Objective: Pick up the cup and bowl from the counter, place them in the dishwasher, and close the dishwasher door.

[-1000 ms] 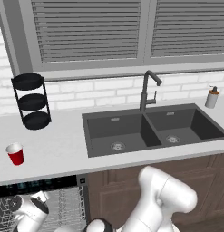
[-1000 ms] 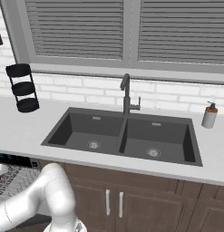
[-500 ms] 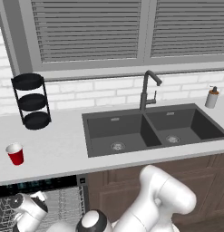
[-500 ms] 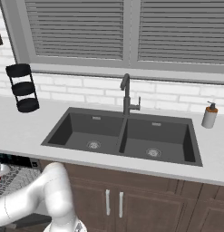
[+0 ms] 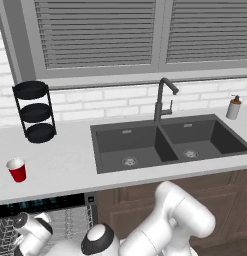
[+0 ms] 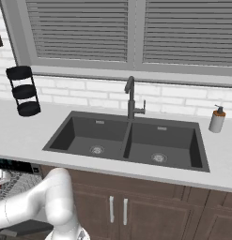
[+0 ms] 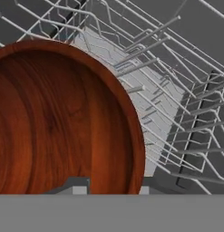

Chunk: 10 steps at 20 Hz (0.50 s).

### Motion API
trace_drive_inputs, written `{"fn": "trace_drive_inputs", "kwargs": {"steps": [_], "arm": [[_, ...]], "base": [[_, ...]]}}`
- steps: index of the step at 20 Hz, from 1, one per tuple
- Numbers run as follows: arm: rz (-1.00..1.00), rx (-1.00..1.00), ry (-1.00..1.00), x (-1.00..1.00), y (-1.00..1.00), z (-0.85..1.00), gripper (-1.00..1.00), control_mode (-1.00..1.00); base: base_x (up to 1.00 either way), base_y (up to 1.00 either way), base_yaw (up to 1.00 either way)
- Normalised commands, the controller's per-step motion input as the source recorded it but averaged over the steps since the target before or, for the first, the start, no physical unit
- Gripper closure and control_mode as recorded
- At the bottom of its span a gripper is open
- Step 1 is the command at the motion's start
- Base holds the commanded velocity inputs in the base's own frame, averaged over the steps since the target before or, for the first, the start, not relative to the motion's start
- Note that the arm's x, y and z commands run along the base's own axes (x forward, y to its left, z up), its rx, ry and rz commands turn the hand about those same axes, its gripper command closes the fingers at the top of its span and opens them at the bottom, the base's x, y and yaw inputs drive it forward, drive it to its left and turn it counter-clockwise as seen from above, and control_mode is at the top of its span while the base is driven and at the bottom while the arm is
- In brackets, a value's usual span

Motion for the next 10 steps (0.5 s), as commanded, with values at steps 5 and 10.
{"fn": "trace_drive_inputs", "kwargs": {"steps": [5,10], "arm": [[0.00,0.00,0.00,-0.03,0.04,-0.15,1.00,-1.00],[0.00,0.00,0.00,0.00,0.00,0.00,-1.00,-1.00]], "base": [[0.00,0.00,0.00],[0.00,0.00,0.00]]}}
